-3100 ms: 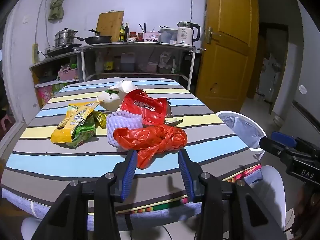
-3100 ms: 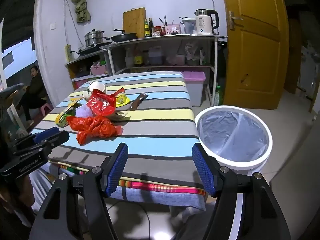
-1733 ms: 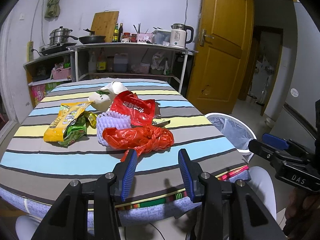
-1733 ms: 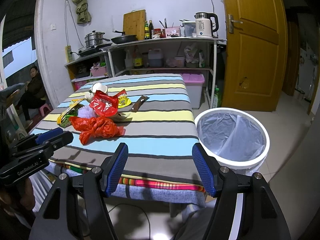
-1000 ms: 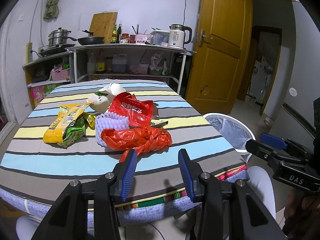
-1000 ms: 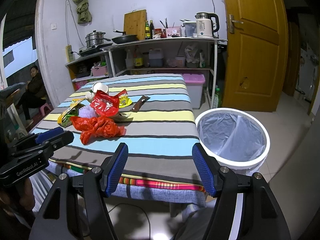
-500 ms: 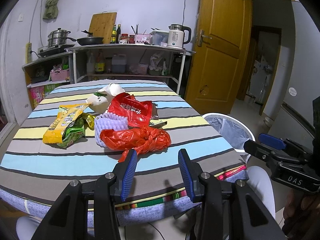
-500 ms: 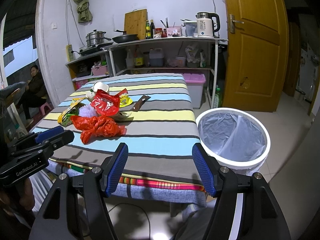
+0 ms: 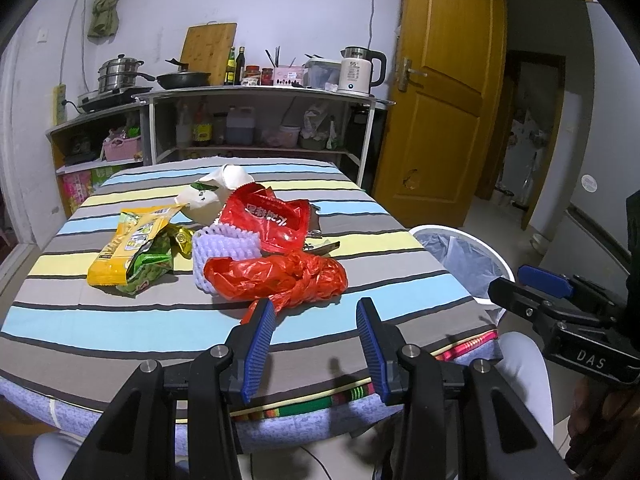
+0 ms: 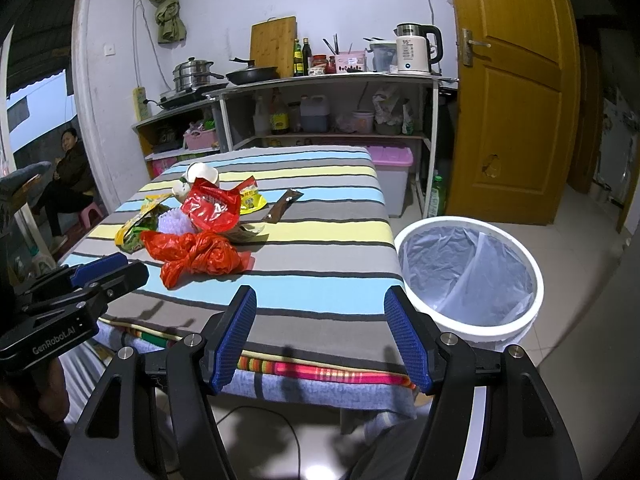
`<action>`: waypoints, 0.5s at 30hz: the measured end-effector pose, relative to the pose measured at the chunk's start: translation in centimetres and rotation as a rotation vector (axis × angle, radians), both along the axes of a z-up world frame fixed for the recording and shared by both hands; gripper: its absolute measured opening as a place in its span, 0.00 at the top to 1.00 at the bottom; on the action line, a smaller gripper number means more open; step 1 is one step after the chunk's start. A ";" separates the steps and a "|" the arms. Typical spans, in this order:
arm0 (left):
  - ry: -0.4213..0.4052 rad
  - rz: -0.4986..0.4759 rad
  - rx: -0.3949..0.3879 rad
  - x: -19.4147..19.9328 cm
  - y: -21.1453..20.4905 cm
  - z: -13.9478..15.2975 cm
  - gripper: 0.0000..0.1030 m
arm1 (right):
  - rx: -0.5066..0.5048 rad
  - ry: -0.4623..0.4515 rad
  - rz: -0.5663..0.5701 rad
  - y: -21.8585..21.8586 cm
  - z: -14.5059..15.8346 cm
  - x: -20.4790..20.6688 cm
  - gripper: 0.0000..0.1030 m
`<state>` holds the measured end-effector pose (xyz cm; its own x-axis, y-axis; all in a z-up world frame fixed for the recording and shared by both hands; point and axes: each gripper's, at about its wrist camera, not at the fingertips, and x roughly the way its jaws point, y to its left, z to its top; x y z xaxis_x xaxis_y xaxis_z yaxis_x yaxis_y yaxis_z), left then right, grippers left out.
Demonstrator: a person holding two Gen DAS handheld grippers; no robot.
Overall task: Collect trash
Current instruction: 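Grasp the yellow snack bag with the left gripper while the right gripper grasps the red plastic bag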
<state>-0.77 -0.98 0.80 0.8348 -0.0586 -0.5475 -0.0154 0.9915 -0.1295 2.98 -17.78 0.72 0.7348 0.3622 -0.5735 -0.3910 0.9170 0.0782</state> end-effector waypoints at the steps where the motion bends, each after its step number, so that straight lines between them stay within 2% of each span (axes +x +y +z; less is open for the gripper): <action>1: 0.001 0.002 0.001 0.0 0.1 0.0 0.59 | -0.001 0.000 0.002 0.1 0.0 0.1 0.35; 15: -0.006 0.077 -0.014 1.0 3.4 0.1 0.59 | -0.011 0.008 0.085 3.2 -0.1 2.5 0.35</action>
<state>0.18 2.37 0.89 0.8401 -0.0012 -0.5424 -0.0912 0.9855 -0.1434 5.45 -14.59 0.64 0.6972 0.4164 -0.5836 -0.4668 0.8815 0.0713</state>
